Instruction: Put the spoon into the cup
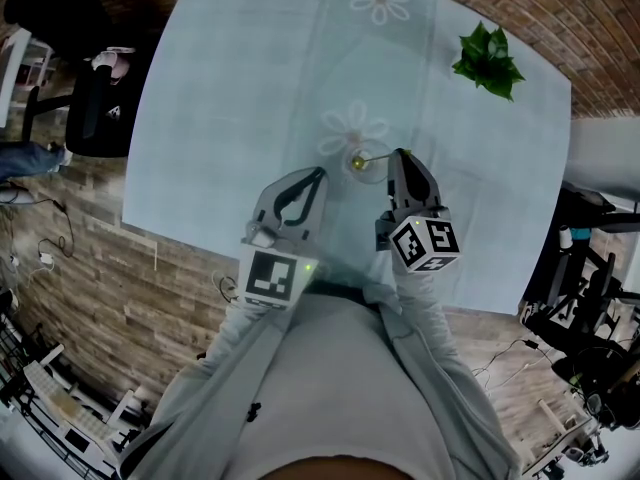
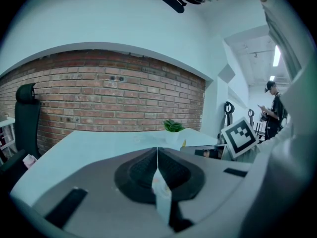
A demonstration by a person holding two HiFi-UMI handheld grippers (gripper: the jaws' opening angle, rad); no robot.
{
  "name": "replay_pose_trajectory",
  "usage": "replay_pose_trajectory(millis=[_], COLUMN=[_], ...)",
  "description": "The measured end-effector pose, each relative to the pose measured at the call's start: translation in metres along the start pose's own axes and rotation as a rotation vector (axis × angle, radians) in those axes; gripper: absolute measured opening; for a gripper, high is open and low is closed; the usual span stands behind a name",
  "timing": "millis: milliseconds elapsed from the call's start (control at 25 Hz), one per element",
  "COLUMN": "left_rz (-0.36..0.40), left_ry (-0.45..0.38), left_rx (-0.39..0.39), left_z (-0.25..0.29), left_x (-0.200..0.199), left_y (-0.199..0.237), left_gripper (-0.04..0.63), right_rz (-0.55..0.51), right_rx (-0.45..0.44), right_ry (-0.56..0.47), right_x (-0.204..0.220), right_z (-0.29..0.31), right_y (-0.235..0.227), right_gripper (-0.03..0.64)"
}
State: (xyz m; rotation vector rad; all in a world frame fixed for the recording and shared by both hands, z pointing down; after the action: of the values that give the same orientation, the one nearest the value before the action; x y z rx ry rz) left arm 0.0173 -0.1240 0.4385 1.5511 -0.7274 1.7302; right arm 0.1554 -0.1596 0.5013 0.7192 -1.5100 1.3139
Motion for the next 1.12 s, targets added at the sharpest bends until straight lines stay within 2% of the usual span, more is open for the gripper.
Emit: replay_pose_trajectory(millis=[360,560,680,880,1040,1120], left_rz=[0.040,-0.019,0.021,0.033,0.001,0.013], left_ry=[-0.004,0.002,-0.007,-0.013,-0.007,-0.011], left_rx=[0.015,-0.021,0.004,0.010,-0.011,-0.001], left_z=[0.000,0.002,0.005,0.006,0.004,0.004], left_x=[0.003,-0.004,-0.003,-0.004,-0.006,-0.006], left_y=[0.004,0.005,0.003,0.003,0.002,0.001], left_gripper=[0.020,0.020,0.020,0.020,0.020,0.020], right_rz=[0.003,-0.001,0.004,0.026,0.026,0.026], right_rx=[0.015,0.010,0.010,0.019,0.018,0.016], right_ry=[0.054,0.080,0.086,0.114,0.117,0.113], right_x=[0.015,0.019,0.020,0.026,0.025,0.024], right_z=[0.002,0.002,0.003,0.003,0.001,0.001], right_y=[-0.008,-0.008,-0.010,-0.014,-0.014,-0.014], right_gripper=[0.020,0.020,0.021,0.071,0.078,0.078])
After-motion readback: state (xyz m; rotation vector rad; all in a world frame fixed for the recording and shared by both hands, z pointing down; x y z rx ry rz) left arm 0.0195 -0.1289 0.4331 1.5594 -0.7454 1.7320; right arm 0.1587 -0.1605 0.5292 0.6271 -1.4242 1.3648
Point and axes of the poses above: the fingertips, and each gripper's own axes: z forward along the fingers, y to its left, x out of its underside, the point moved 1 cm from there along -z, backward along the fingers, and after that the axes turned 13 degrees about -y, right-handed, at the moved point
